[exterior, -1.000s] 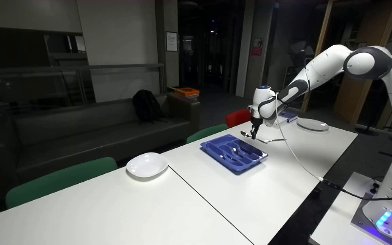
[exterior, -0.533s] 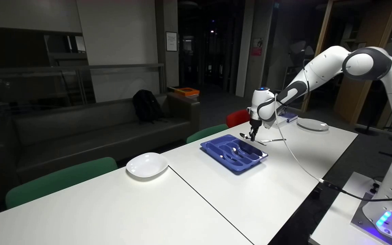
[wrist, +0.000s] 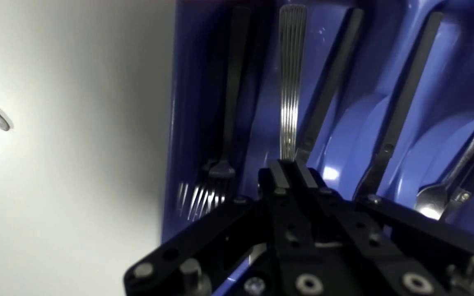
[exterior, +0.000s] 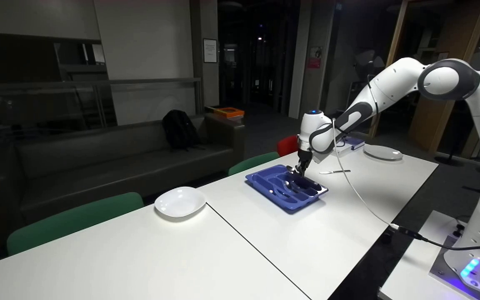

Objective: Pick up the silver cutlery from the counter and place it on the blue tray

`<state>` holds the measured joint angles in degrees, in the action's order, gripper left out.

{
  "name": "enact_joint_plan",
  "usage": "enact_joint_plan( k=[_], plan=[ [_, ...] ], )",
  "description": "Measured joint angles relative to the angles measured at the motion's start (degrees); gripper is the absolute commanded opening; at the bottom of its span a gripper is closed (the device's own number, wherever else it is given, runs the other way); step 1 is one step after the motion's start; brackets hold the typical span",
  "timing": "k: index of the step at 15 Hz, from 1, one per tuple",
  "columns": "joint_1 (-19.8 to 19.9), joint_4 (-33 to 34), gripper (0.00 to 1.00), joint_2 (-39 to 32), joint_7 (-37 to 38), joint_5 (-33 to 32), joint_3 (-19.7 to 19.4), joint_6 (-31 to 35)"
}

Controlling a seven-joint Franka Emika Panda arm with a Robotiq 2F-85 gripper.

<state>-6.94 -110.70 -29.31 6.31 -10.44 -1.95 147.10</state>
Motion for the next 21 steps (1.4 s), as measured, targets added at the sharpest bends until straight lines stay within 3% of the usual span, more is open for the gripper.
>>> enact_joint_plan(
  k=[11,21],
  plan=[
    [-2.76,0.12,0.02,-2.51,11.45,0.05,-2.62,3.96],
    [-3.57,2.86,0.02,-5.82,12.98,0.69,-2.57,4.0]
  ],
)
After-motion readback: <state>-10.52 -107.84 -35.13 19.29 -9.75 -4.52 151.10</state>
